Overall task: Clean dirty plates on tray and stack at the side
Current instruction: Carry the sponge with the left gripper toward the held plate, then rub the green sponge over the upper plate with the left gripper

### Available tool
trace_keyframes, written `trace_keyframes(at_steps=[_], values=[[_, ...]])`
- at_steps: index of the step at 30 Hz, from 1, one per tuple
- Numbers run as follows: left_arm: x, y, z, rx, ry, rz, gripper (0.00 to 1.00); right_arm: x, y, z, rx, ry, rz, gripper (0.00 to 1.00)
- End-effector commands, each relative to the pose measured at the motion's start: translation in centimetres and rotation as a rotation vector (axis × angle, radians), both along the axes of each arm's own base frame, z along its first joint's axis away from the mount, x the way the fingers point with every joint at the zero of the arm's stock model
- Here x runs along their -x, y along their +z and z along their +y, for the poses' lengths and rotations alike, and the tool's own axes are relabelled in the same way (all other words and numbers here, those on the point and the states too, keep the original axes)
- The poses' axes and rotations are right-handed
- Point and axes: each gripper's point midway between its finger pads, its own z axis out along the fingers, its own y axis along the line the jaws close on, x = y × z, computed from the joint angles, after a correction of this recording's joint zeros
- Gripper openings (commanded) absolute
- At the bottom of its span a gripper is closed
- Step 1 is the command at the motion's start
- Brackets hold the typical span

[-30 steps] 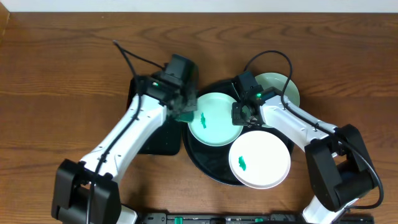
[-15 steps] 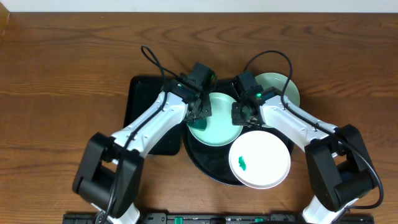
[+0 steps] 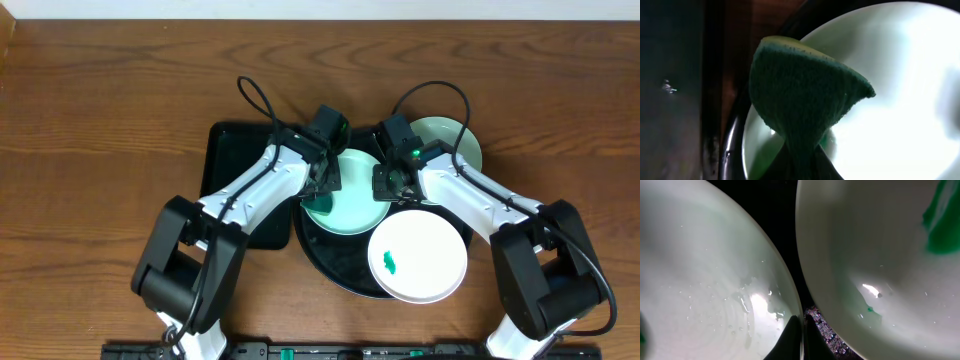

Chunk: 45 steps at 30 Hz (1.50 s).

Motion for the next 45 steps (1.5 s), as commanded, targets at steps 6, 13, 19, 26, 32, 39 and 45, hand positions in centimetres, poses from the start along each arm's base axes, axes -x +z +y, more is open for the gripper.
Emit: trace_keyframes(at_steps=[6, 13, 19, 26, 32, 39, 45], values=[[0.8, -4.4, 0.4, -0.061, 0.006, 0.095, 0.07, 0.3, -0.1, 0.5, -0.01, 0.05, 0.007, 0.01], [1.7, -7.1, 0.9, -0.097, 0.005, 0.159, 0.08, 0.4, -0.1, 0.7, -0.015, 0.081, 0.009, 0.01], [2.4, -7.3, -0.2, -0.036, -0.004, 0.201, 0.07, 0.6, -0.1, 1.4, -0.053, 0.109, 0.02, 0.01], [3.5, -6.7, -3.1, 0.129, -0.04, 0.272, 0.07, 0.6, -0.1, 1.5, -0.056, 0.116, 0.016, 0.01], [3.3, -5.7, -4.7, 0.223, -0.08, 0.265, 0.07, 0.6, -0.1, 1.5, -0.056, 0.116, 0.016, 0.01], [2.1, -2.3, -5.7, 0.282, -0.099, 0.181, 0.07, 0.6, 0.0, 1.8, -0.07, 0.127, 0.019, 0.01], [1.2, 2.5, -6.2, 0.34, -0.12, 0.068, 0.07, 0.6, 0.0, 1.8, -0.07, 0.127, 0.019, 0.01]])
